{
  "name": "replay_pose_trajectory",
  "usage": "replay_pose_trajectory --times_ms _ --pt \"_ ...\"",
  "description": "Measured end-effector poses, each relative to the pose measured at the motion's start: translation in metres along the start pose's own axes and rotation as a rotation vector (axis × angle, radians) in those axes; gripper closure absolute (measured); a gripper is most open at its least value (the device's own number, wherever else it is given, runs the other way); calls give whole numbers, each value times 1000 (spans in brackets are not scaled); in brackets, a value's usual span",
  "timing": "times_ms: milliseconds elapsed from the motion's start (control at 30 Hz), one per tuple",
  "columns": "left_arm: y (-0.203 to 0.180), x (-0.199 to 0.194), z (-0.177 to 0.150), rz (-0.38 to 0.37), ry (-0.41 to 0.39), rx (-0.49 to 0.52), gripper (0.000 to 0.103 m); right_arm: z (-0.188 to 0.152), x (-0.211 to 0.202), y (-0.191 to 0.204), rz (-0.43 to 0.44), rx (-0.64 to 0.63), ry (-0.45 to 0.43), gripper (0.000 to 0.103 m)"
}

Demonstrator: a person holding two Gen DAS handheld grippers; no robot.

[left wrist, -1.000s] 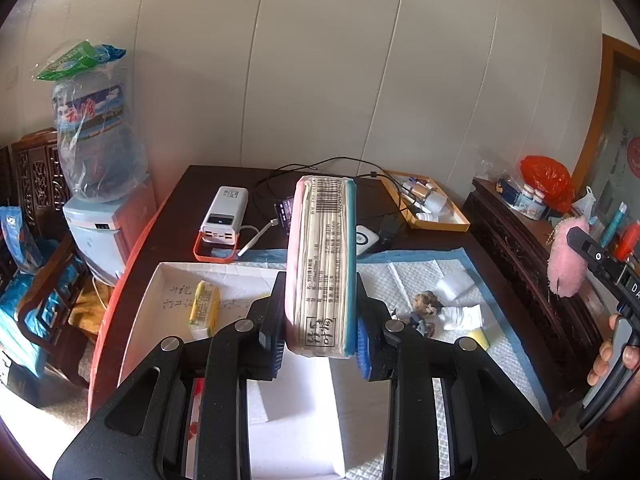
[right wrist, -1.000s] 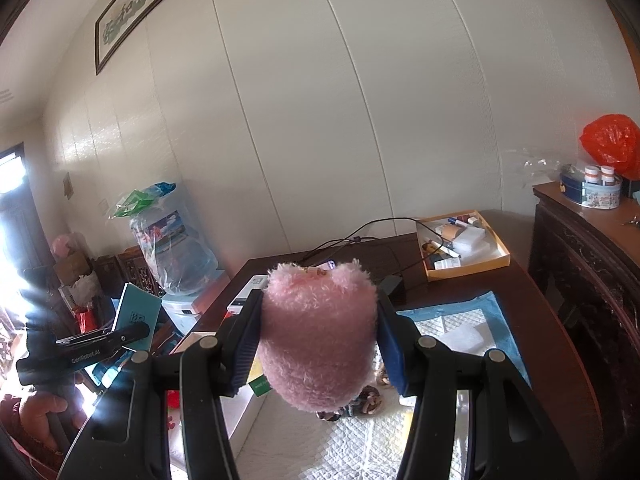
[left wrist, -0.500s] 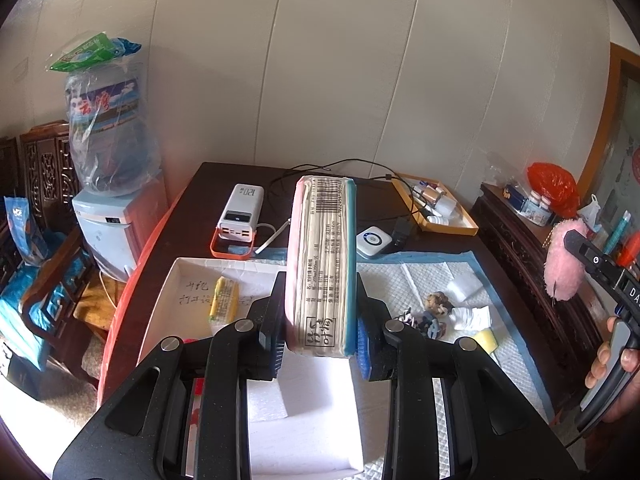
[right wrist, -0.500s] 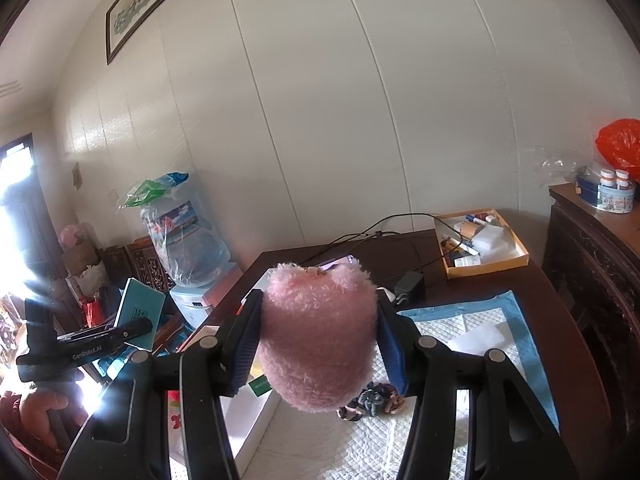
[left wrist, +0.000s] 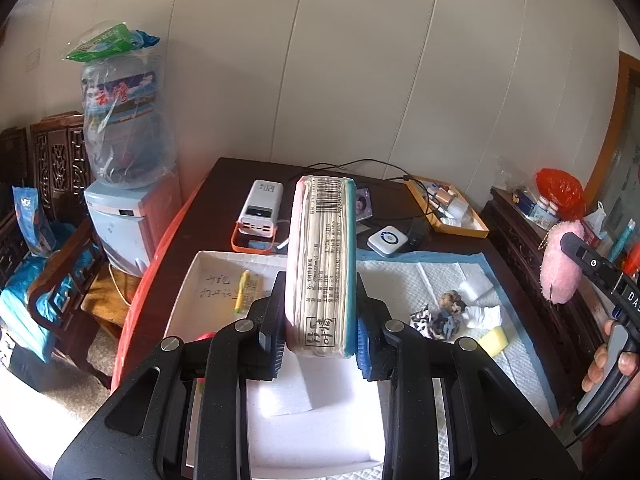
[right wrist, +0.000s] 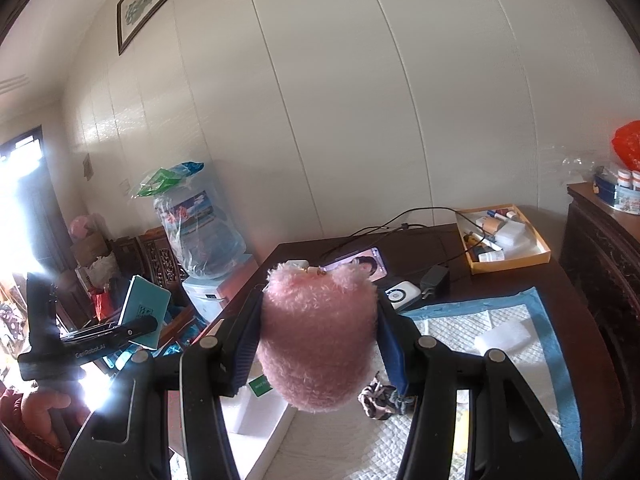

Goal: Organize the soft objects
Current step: 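Hold the pink packet and pink ball and carry them toward the white box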

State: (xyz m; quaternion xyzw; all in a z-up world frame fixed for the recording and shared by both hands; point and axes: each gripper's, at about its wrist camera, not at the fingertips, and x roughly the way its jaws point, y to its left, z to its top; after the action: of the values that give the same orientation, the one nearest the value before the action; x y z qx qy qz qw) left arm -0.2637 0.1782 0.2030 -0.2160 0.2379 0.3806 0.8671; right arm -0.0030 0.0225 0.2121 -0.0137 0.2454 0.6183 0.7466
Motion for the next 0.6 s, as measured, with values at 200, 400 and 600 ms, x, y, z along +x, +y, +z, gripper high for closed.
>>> replay_pose_trajectory --times_ms 200,400,600 --pt "15 -5 0 18 -6 -12 76 -2 11 13 22 -7 9 49" --pt "32 -5 -1 33 1 -29 76 -5 22 25 46 -18 25 49" --pt "48 -1 -3 40 17 -48 76 -8 37 38 67 -27 53 49"
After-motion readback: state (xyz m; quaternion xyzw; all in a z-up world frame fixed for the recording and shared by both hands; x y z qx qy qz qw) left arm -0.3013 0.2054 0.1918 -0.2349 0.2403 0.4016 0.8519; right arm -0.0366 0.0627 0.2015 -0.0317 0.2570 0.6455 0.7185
